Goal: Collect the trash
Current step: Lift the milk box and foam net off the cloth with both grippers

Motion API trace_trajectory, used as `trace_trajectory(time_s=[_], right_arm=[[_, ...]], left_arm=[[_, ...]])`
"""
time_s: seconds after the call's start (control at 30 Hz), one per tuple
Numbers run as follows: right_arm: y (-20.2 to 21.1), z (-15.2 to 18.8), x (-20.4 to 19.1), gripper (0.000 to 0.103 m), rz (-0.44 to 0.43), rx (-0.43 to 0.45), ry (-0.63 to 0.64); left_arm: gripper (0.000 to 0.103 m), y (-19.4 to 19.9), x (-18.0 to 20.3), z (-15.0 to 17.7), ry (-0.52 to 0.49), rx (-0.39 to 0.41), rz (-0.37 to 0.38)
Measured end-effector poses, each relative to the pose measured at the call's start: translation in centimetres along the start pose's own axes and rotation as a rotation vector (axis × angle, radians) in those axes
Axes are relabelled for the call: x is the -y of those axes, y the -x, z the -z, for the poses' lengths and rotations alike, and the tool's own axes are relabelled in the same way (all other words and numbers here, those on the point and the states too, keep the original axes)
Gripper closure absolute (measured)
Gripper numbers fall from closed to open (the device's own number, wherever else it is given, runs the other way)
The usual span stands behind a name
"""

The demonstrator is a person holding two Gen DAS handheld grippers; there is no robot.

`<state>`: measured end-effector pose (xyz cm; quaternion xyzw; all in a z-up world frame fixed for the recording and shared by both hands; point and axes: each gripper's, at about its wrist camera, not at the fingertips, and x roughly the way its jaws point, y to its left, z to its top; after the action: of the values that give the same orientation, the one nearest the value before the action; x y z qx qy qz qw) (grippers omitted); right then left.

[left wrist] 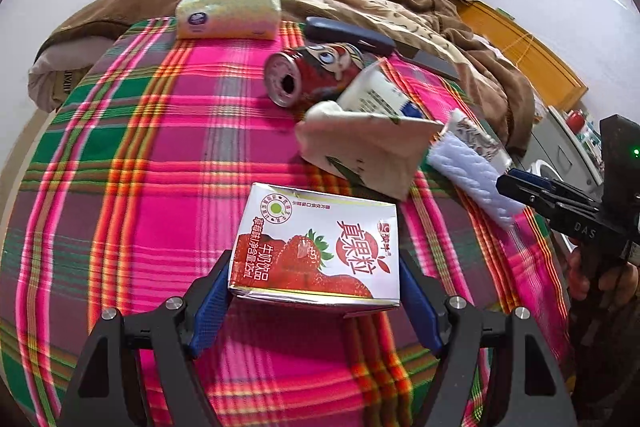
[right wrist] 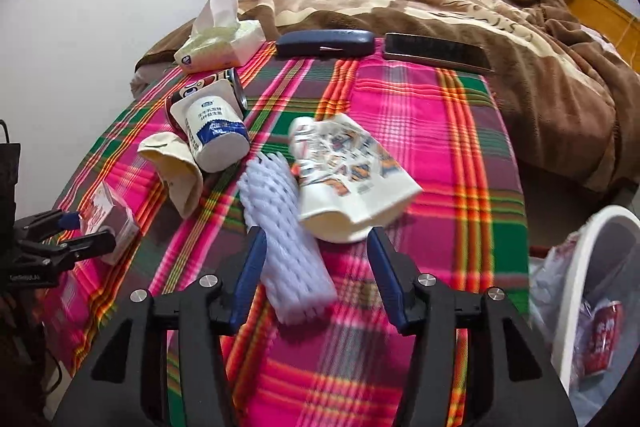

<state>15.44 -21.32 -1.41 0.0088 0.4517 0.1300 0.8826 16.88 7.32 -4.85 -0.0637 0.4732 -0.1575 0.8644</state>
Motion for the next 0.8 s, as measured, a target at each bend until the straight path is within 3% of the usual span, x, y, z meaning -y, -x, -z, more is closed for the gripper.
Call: trace_trajectory(time_s=[0.17,0.33,0.7,0.77,0.8], right_arm=[[0.5,0.7,-1.1,0.049,-0.08,0.014,0.061],[-1.7,0.6,-2.4,0.049,-0.052,-0.025,0.124],[-4.1,-0.6,-2.9,0.049,-0.033,-0.048,0.106],[-4.0,-0.6,-2.9,0.054,-0.043,-0.043,0.085],[-3.9,-0.5,-2.8,0.064,-0.04,-0.04,0.075]], left_arm=[[0.026,-0.2,1.0,0.2,-0.029,-0.006,-0.013],[0.026,-0.6,1.1,-0.1,-0.037,-0.009,-0.049],[0.025,-1.5,1.1,-1.0,-0.038,-0.006,-0.09],[0.025,-1.8,1.1,-1.2,-0.042,-0.004,-0.092],[0.025,-1.9,1.1,-1.3,-0.044,-0.005,-0.097]])
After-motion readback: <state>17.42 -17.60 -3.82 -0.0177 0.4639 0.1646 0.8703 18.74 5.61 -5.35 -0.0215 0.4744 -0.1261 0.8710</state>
